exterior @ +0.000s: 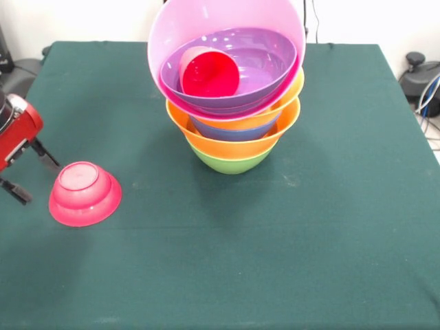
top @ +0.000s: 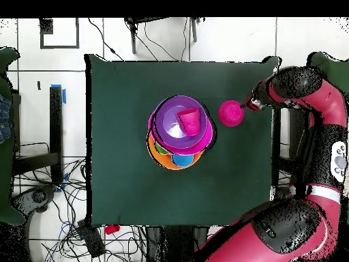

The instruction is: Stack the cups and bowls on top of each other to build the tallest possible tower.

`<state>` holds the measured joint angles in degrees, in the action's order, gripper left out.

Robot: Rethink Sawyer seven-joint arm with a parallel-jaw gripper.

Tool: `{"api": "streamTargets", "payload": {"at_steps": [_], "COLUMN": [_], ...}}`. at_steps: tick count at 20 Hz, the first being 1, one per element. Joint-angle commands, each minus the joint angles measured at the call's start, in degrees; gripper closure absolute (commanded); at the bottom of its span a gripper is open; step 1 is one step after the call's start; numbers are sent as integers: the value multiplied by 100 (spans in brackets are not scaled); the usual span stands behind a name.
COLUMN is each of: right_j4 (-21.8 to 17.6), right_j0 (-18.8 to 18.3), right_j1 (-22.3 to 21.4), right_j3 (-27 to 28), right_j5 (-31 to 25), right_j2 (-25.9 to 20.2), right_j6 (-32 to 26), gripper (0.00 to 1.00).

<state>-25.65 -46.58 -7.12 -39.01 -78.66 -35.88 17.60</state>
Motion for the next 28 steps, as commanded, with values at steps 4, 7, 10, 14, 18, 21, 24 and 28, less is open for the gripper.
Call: {"api": "streamTargets", "payload": {"at_steps": [4,7,10,14,18,21,24,28], "right_j4": [-35,-8,27,101,158,175,169,115], "right_j0": [251,268,274,296,280,296,291,266], "right_j1": [314,390,440,494,528,583,632,635], "right_j3": [-367,-339,-360,-389,-434,-392,-397,-463], "right_j5": [-270,-140,2,174,379,485,660,925], "right_j2": [337,331,327,319,308,319,305,300], "right_j6": [423,526,652,857,878,880,789,618], "gripper": [0,0,0,0,0,0,0,0]}}
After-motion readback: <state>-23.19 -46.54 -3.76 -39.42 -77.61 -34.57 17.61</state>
